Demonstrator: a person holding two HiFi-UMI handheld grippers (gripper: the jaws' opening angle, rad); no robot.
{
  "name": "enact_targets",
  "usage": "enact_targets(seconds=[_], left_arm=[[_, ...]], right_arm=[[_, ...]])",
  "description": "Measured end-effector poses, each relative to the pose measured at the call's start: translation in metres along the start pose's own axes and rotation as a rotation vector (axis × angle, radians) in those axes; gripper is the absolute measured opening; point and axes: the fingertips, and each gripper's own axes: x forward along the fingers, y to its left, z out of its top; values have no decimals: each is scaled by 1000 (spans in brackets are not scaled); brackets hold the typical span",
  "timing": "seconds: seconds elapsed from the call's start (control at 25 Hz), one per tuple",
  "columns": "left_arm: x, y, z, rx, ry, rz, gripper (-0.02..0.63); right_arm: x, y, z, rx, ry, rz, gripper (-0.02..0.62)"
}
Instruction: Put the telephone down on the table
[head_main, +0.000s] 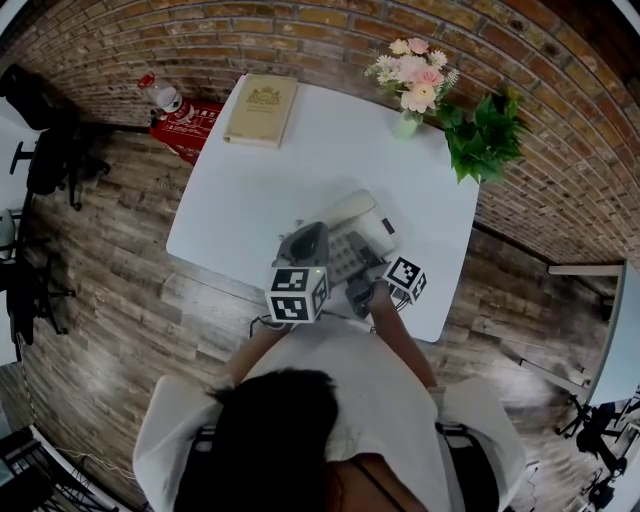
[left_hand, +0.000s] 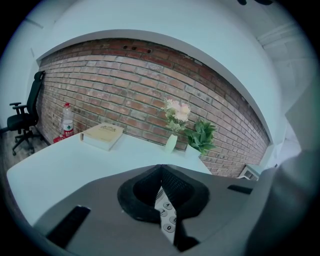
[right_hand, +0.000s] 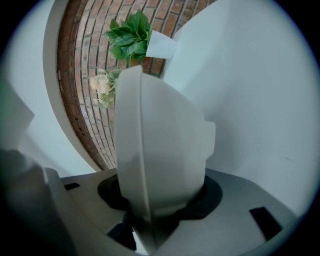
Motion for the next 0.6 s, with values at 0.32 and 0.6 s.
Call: enact_targets(seconds=[0.32,0.6], left_arm=[[-1,-5,-4,7,6,-13,25],[0,-6,-5,14,4,-11,25]], right_arm=[[-1,-4,1,10,-19,-19,264],[-1,-11,3,15,9,-122,296]])
